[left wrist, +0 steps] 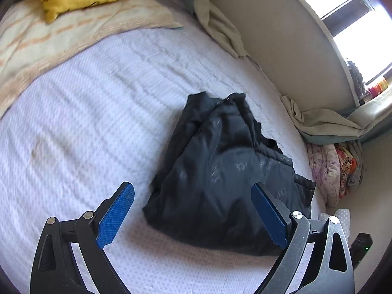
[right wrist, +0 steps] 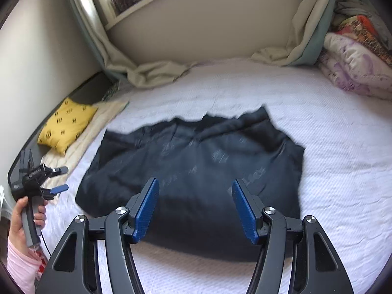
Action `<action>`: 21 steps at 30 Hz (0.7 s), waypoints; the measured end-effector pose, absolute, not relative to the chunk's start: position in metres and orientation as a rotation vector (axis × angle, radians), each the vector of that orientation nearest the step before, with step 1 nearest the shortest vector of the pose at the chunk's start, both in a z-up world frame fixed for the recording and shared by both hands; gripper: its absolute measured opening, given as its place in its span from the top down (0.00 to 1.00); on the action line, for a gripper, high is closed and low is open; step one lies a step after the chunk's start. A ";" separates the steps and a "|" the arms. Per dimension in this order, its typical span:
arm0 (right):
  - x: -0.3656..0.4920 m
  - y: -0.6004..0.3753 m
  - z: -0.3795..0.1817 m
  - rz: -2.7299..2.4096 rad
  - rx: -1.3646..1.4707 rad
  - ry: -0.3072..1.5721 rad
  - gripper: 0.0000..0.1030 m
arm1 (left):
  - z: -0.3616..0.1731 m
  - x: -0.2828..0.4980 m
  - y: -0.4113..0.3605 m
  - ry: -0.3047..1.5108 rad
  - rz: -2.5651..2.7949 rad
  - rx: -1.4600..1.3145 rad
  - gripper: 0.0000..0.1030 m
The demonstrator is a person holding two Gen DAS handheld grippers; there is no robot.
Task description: Fold large clothes
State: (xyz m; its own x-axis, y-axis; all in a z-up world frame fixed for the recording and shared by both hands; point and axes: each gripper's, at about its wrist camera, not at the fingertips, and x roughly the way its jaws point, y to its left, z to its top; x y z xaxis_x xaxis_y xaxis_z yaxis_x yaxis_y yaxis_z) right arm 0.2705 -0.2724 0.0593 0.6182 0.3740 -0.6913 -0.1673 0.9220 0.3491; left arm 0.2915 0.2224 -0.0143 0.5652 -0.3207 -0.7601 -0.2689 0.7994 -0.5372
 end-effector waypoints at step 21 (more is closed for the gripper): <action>0.294 -0.172 0.025 0.406 -0.029 0.867 0.62 | -0.068 0.295 0.192 1.092 -0.042 -0.850 0.05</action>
